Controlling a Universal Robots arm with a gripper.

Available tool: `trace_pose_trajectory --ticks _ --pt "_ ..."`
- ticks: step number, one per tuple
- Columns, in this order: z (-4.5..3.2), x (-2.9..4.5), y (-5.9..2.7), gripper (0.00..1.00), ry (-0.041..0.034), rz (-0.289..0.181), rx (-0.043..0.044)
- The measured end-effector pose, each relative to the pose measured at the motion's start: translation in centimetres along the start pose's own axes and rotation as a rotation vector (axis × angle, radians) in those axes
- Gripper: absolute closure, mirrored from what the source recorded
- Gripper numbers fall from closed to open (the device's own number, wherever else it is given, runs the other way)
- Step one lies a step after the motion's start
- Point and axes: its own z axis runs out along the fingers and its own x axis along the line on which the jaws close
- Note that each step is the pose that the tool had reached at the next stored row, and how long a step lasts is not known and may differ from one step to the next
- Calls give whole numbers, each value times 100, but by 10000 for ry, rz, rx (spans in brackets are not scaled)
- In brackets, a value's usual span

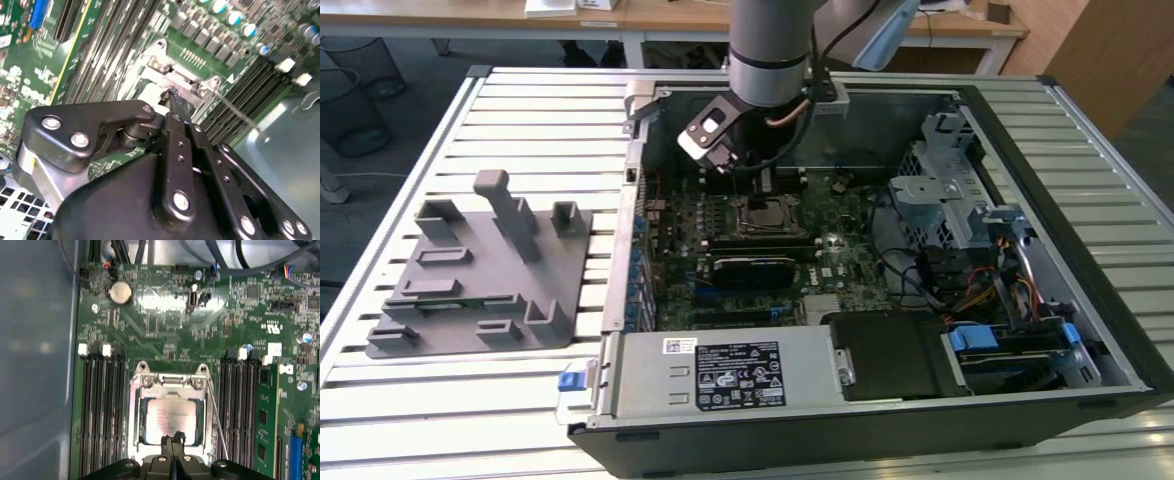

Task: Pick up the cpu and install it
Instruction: 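Close the cpu cover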

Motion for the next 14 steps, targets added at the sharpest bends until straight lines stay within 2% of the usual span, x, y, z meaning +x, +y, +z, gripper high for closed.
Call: trace_pose_trajectory --ticks 8,14 --pt "2 -4 103 89 0 -1 1" --pt "3 -4 128 89 0 -1 2"
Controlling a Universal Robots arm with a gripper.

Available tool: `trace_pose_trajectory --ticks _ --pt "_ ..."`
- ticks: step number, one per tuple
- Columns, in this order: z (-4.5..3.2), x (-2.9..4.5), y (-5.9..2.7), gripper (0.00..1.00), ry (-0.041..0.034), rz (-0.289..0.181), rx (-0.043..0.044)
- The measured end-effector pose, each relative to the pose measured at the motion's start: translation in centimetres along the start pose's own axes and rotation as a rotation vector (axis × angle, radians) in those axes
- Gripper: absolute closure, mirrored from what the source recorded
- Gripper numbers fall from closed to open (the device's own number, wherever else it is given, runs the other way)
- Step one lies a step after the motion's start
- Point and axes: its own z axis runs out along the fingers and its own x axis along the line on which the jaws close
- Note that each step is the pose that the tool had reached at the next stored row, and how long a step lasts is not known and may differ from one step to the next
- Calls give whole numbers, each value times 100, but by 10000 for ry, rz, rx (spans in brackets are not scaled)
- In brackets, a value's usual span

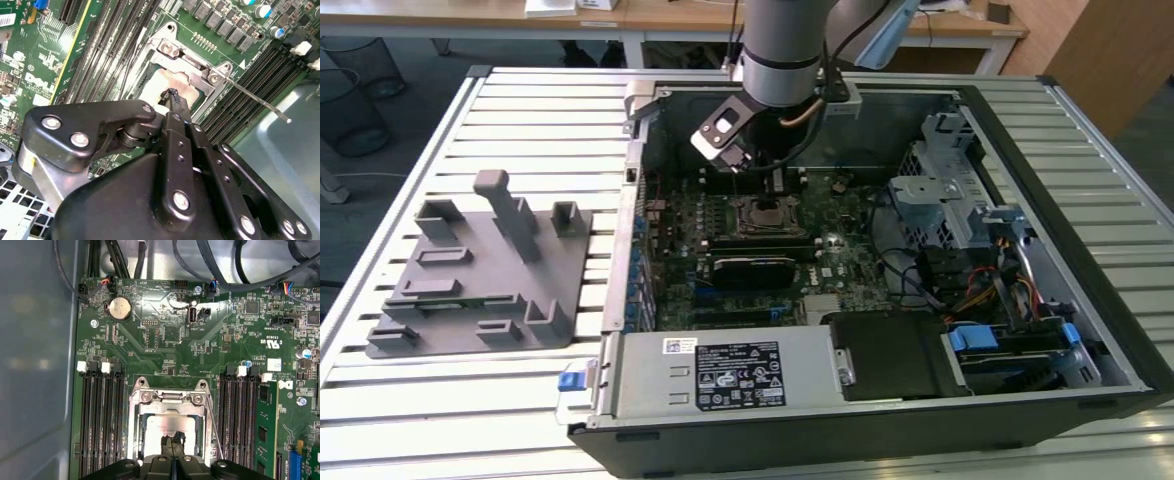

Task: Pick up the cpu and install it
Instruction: 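Close the cpu cover, then install the first cpu locking lever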

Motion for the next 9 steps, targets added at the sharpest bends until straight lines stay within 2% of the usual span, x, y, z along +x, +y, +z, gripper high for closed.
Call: trace_pose_trajectory --ticks 9 --pt "1 0 19 89 1 1 -1"
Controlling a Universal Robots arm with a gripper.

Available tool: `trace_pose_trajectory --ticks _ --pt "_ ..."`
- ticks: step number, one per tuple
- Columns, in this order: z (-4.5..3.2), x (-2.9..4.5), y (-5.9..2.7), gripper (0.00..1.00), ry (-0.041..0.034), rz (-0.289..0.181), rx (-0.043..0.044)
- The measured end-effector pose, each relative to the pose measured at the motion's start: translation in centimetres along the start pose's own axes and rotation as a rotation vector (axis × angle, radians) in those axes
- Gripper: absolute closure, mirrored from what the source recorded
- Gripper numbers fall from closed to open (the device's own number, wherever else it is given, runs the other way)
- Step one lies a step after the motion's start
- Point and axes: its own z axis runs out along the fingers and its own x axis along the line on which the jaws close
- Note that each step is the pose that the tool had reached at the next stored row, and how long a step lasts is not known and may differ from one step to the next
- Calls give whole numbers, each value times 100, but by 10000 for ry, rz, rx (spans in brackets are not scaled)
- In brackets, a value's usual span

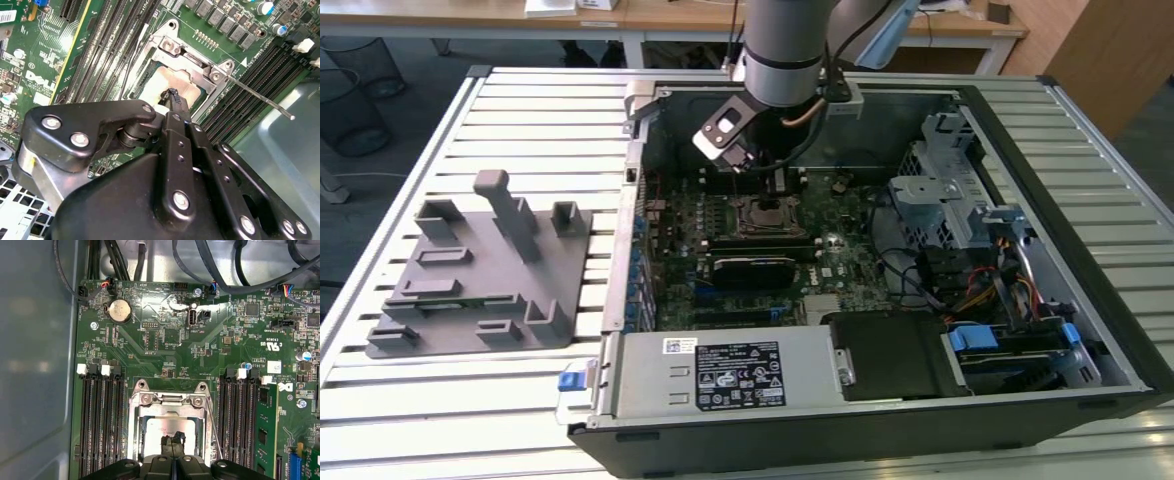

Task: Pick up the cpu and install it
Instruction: 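Install the first cpu locking lever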

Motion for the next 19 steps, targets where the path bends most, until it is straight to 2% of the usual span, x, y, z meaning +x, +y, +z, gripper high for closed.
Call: trace_pose_trajectory --ticks 8,19 --pt "-28 0 0 89 -1 0 0" --pt "-131 0 2 89 0 0 0"
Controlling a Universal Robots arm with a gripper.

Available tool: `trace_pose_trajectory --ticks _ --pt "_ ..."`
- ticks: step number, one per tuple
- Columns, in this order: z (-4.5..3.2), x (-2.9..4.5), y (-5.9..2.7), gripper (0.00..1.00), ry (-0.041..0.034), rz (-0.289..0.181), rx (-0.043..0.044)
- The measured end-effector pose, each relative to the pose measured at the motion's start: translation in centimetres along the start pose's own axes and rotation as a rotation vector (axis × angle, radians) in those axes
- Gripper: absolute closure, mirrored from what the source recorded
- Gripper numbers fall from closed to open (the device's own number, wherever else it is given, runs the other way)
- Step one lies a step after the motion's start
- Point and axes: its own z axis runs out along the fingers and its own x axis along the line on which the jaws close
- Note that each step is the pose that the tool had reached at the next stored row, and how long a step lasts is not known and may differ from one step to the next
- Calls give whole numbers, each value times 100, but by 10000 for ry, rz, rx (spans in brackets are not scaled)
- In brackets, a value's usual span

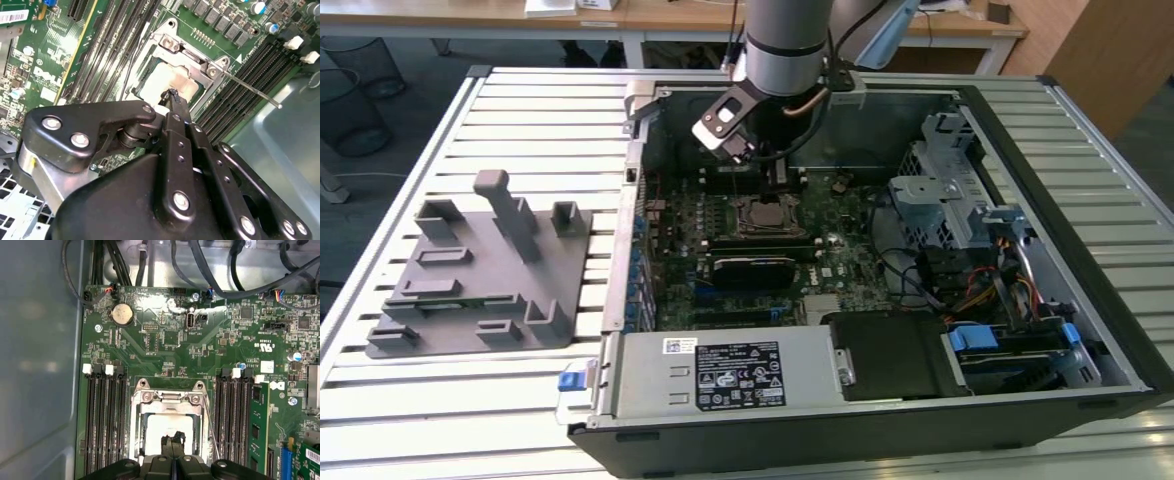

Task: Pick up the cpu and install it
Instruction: 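Install the first cpu locking lever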

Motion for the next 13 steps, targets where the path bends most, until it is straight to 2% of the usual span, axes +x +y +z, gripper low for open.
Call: trace_pose_trajectory --ticks 4,13 --pt "-49 0 1 89 0 0 0" --pt "-300 1 5 89 0 0 0"
